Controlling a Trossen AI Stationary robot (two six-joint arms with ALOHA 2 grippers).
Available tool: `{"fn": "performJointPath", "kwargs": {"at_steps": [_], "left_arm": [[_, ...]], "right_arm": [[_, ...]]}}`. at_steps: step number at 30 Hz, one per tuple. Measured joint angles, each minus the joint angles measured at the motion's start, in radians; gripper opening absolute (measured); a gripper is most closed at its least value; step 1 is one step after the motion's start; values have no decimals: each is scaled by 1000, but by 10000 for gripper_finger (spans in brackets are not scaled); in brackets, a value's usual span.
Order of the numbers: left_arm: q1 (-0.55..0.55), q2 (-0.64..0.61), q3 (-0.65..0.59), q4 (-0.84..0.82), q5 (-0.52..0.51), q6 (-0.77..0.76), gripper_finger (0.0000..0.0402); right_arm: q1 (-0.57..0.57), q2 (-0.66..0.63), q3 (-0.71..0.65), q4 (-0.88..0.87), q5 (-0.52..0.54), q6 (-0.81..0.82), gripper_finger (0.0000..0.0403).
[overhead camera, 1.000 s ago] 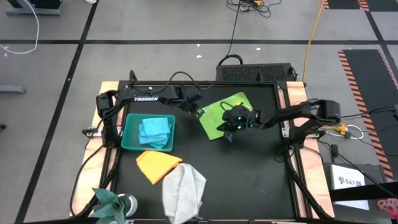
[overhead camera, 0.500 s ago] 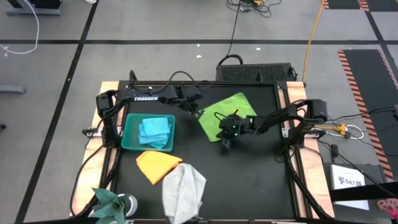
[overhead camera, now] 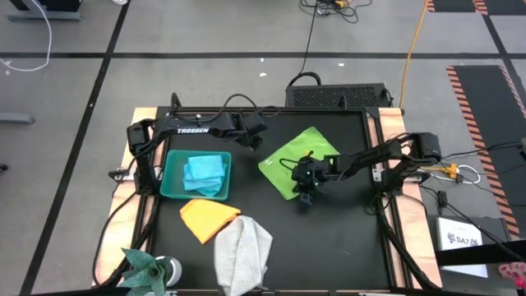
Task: Fold microfiber towels
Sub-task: Fold the green microfiber towel
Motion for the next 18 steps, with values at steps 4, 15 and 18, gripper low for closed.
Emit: {"fn": "performJointPath", "kwargs": {"at_steps": [4, 15, 18], "left_arm": [[0, 0, 0, 4, 0, 0, 113], [0, 0, 0, 12, 2, 5, 113], [0, 0, 0, 15, 3, 5, 113]], "right_arm": [[8, -87, -1, -189, 1, -34, 0], [15, -416, -6, -443, 88, 24, 0], [3, -459, -6, -422, 219, 44, 0]]}}
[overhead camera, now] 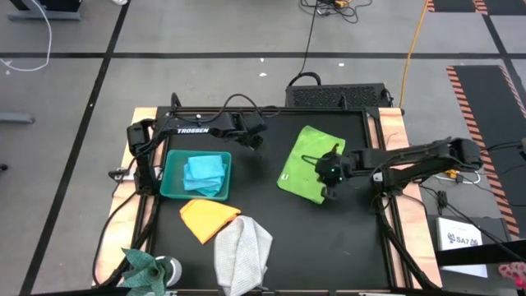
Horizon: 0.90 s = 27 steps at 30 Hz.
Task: Fold microfiber towels
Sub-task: Fold the green microfiber towel
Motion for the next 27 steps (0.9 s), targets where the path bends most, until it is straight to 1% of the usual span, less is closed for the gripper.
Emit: {"fn": "performJointPath", "kwargs": {"at_steps": [2, 4, 9, 11, 14, 17, 21, 27], "left_arm": [[0, 0, 0, 1, 0, -1, 113], [0, 0, 0, 2, 0, -3, 113], [0, 0, 0, 3, 0, -5, 113], [0, 0, 0, 3, 0, -8, 113], [0, 0, 0, 4, 0, -9, 113], [0, 0, 0, 5, 0, -9, 113], [0, 0, 0, 5, 16, -13, 113], [-1, 0, 0, 7, 23, -12, 113]], "right_arm": [[-19, 3, 0, 35, 59, 4, 0], [-43, 31, 0, 88, 65, 4, 0], [-95, 165, 1, 242, 69, -18, 0], [-117, 225, 1, 290, 99, -37, 0], [-161, 303, 1, 329, 129, -52, 0], [-194, 349, 3, 339, 139, -56, 0], [-205, 378, 6, 367, 127, -57, 0], [-162, 379, 5, 384, 8, -63, 0]]}}
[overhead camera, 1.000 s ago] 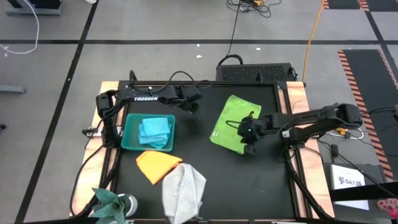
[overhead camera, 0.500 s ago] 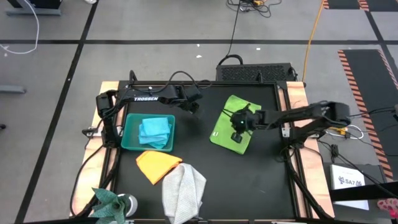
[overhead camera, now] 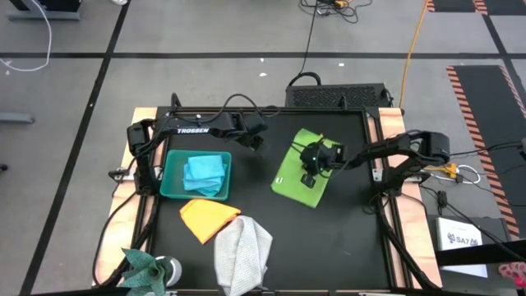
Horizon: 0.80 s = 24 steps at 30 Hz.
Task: Fold microfiber towels
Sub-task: Fold the green microfiber towel
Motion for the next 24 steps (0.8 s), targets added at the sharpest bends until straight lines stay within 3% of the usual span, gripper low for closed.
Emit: {"fn": "performJointPath", "kwargs": {"at_steps": [8, 14, 24], "left_arm": [[0, 0, 0, 3, 0, 0, 113], [1, 0, 0, 23, 21, -15, 113], [-39, 0, 0, 231, 81, -41, 113]], "right_arm": [[121, 0, 0, -48, -192, -136, 0], [140, -46, -5, -69, -192, -132, 0], [126, -362, -5, -264, -82, -9, 0]]}}
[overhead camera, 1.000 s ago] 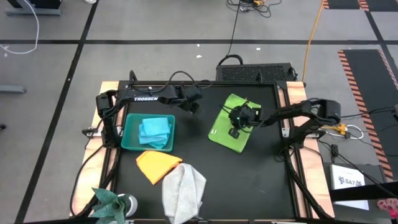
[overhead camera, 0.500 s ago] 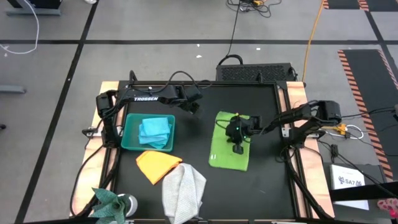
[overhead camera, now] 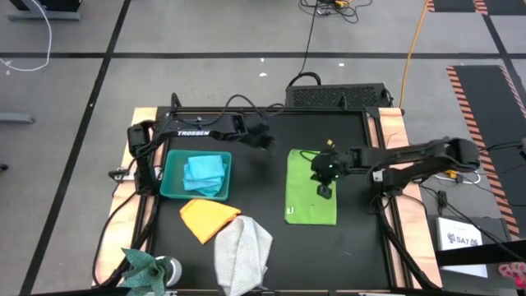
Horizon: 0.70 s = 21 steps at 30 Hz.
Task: Fold microfiber towels
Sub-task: Fold the green microfiber towel
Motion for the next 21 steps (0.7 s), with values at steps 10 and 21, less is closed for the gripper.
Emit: {"fn": "performJointPath", "kwargs": {"at_steps": [10, 21], "left_arm": [[-54, 75, 0, 171, 52, -8, 113], [-42, 102, 0, 284, 32, 38, 113]], "right_arm": [[-151, -105, 1, -193, 77, 49, 8], [-395, -101, 1, -239, 81, -60, 93]]}}
